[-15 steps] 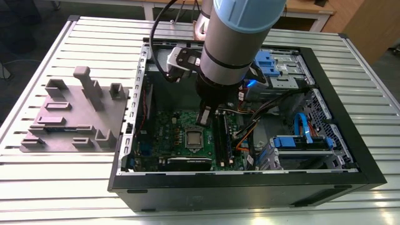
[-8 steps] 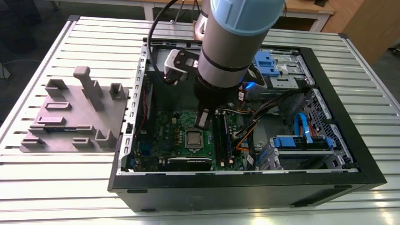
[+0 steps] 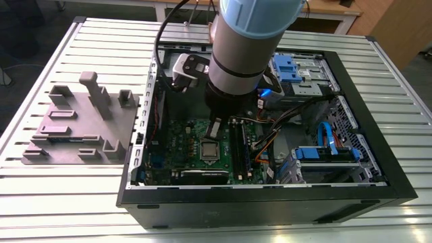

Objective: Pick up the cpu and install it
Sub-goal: 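Close the cpu cover, then install the first cpu locking lever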

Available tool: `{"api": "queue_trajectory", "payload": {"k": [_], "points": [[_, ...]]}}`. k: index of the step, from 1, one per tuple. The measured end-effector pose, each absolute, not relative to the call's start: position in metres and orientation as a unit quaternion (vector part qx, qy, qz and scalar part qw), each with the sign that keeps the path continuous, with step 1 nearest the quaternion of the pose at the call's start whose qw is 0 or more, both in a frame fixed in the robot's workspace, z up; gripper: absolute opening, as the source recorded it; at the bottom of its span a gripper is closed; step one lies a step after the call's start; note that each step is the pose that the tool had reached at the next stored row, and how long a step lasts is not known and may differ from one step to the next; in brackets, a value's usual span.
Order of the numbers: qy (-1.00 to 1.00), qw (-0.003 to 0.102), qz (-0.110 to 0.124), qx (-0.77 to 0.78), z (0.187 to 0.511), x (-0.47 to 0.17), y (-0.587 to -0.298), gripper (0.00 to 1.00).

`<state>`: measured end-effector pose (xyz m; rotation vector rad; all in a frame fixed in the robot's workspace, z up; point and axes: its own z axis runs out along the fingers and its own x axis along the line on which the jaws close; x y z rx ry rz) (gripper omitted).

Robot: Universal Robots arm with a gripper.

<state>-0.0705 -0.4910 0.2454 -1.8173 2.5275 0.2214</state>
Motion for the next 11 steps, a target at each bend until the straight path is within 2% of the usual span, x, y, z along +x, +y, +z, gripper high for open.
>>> {"api": "queue_trajectory", "payload": {"k": [11], "points": [[0.81,0.01,0.071,-0.582,0.2453,-0.0708,-0.4918,0.11]]}}
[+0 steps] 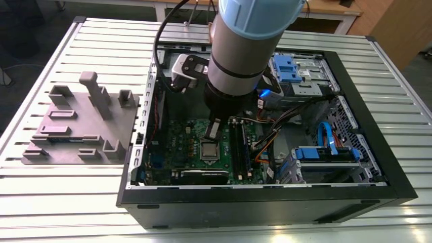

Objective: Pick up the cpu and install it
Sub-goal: 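Install the first cpu locking lever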

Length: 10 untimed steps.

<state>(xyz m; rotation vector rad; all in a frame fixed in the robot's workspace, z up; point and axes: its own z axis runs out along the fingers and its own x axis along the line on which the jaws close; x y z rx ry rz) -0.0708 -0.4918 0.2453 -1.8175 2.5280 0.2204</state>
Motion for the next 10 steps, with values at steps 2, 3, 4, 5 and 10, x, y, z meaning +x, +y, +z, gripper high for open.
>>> {"api": "queue_trajectory", "payload": {"k": [2,3,4,5,10], "points": [[0.81,0.01,0.071,-0.582,0.2462,-0.0708,-0.4917,0.11],[0.81,0.01,0.071,-0.582,0.247,-0.0708,-0.4917,0.11],[0.81,0.01,0.071,-0.582,0.2478,-0.0708,-0.4917,0.11],[0.81,0.01,0.071,-0.582,0.2481,-0.0708,-0.4917,0.11],[0.81,0.01,0.071,-0.582,0.2482,-0.0618,-0.4917,0.11]]}}
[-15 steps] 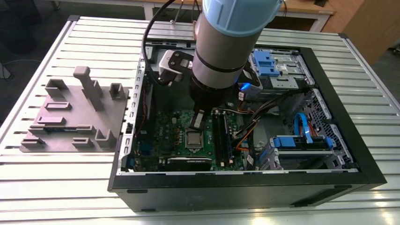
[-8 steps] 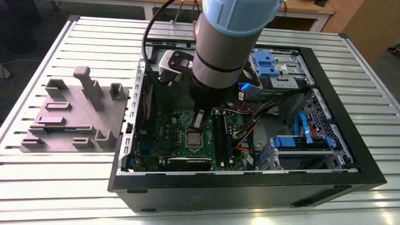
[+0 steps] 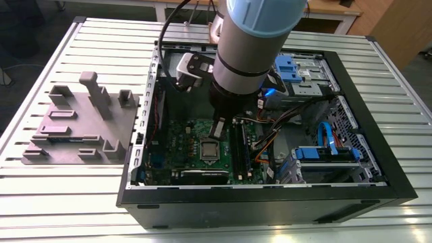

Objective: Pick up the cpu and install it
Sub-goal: 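Install the first cpu locking lever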

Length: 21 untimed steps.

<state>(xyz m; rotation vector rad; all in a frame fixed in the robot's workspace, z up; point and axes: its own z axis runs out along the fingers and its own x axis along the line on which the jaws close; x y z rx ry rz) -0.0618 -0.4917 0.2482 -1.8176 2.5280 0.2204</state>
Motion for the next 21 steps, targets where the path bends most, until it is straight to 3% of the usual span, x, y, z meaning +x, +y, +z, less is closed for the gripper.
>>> {"api": "queue_trajectory", "payload": {"k": [21], "points": [[0.81,0.011,0.07,-0.582,0.254,-0.043,-0.491,0.11]]}}
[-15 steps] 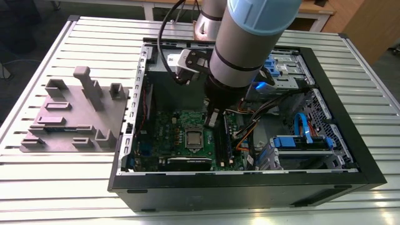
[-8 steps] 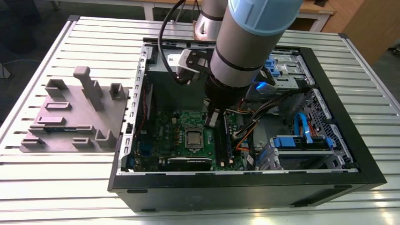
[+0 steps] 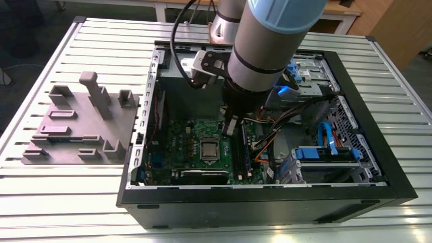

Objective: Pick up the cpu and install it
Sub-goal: 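Install the first cpu locking lever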

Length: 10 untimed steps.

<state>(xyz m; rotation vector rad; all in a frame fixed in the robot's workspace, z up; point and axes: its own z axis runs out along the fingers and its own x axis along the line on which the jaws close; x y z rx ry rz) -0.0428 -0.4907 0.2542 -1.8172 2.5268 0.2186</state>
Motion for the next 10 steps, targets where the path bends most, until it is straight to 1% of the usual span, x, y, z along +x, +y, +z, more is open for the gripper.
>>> {"api": "queue_trajectory", "payload": {"k": [10], "points": [[0.81,0.012,0.07,-0.582,0.2548,-0.0397,-0.4851,0.11]]}}
